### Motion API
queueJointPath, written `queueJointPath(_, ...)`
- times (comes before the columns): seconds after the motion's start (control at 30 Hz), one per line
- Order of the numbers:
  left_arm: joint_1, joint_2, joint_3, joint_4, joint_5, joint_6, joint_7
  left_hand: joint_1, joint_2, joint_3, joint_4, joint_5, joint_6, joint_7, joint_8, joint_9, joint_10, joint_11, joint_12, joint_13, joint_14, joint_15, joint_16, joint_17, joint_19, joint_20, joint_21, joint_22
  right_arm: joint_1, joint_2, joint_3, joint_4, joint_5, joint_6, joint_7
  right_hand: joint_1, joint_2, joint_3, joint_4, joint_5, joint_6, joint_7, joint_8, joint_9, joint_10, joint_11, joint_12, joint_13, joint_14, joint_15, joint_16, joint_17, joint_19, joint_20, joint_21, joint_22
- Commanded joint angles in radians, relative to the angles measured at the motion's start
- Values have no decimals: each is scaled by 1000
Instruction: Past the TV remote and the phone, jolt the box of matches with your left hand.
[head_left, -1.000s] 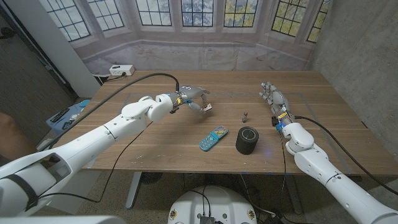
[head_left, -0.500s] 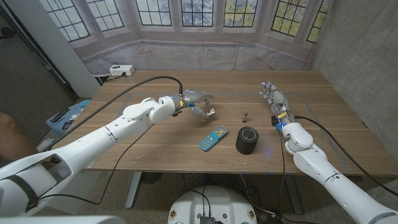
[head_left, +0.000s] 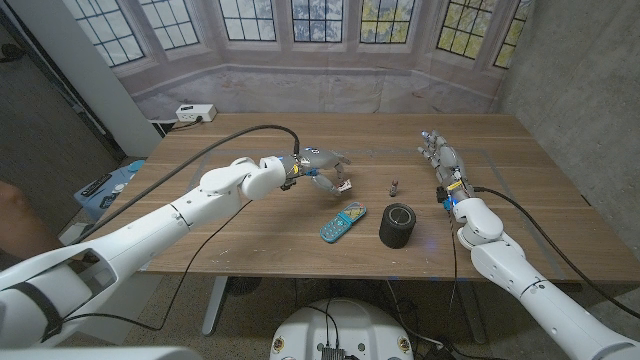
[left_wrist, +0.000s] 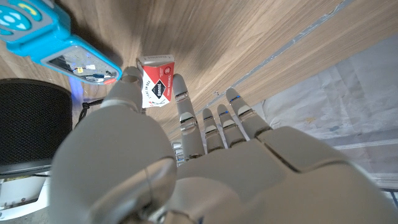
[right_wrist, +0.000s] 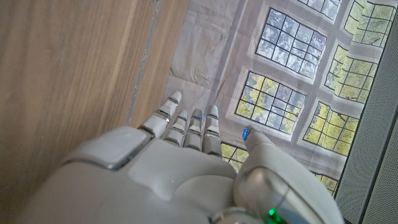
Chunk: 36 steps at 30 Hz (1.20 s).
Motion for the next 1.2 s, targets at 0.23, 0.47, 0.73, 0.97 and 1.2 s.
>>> queueJointPath(0.23,21,10,-22,-20,43,23,6,42,48,0,3,7,4,-2,0,4,5,0,-1,2,4,4,-1,4,-3,0,-1,3,4,13,-2,16,0,14,6,-12,0,4,6,2,5,3,-3,3,11,0,1,1,14,-35,3,5,9,-66,2,3)
queueJointPath(0.47,18,18,-43,-6,56,54,35,43,49,1,2,8,2,0,-2,4,4,0,-2,2,5,5,-1,4,-1,-1,0,3,7,18,-6,21,-1,14,5,-12,-1,6,6,2,7,3,-3,3,12,2,1,1,16,-29,3,4,10,-63,3,3)
queueJointPath(0.73,12,20,-66,13,81,120,83,44,50,2,0,9,3,0,-2,4,5,0,-2,2,7,5,0,4,0,-1,1,3,20,24,-12,37,4,11,14,-13,-3,8,6,2,8,4,-2,3,13,3,1,0,16,-27,3,4,11,-62,3,3)
queueJointPath(0.97,-12,20,-71,27,108,166,107,45,51,4,-1,9,3,0,-3,4,7,0,-1,3,8,5,0,4,1,-1,1,3,34,29,-17,56,8,12,27,-12,-4,10,6,2,9,4,-3,3,13,3,1,0,16,-27,2,3,12,-59,3,3)
queueJointPath(1.2,-28,32,-73,29,131,200,120,44,52,4,0,10,2,-1,-4,4,8,0,-1,2,9,4,0,4,1,-2,1,3,34,29,-17,63,14,16,36,-12,-5,13,6,2,9,5,-3,3,12,3,0,0,17,-27,2,2,12,-59,3,3)
